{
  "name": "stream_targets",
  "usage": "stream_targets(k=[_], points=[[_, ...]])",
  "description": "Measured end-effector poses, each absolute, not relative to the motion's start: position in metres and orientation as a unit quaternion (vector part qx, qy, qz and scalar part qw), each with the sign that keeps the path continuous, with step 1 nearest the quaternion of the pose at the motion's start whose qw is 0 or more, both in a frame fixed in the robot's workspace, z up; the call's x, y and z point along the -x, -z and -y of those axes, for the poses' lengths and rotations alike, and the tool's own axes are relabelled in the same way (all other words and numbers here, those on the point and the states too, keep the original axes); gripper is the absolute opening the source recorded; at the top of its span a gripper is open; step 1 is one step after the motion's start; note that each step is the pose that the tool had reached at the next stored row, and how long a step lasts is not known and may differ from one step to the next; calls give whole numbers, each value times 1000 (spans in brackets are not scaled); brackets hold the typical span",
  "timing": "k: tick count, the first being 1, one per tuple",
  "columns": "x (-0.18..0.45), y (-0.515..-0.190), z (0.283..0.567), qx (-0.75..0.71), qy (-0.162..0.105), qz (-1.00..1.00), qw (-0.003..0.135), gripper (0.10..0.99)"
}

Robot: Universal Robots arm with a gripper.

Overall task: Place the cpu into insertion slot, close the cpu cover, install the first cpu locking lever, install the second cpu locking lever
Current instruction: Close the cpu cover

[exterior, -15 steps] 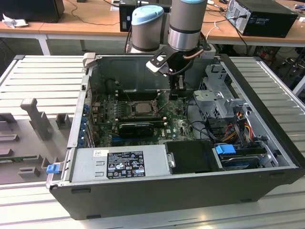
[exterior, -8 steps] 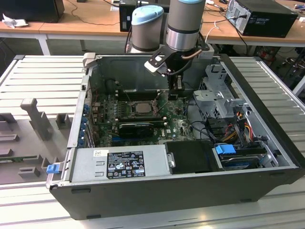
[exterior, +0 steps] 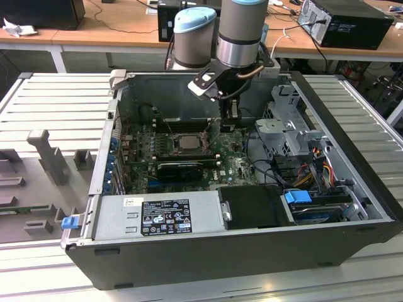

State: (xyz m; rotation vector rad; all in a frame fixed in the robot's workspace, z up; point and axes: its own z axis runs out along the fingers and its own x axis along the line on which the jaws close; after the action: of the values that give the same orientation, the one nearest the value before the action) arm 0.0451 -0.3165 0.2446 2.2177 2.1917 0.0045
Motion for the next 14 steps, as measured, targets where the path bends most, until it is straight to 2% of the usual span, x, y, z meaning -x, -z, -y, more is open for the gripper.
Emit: stream_targets(k=[14], points=[[-38, -243, 316, -711, -1, -703, 12, 106]])
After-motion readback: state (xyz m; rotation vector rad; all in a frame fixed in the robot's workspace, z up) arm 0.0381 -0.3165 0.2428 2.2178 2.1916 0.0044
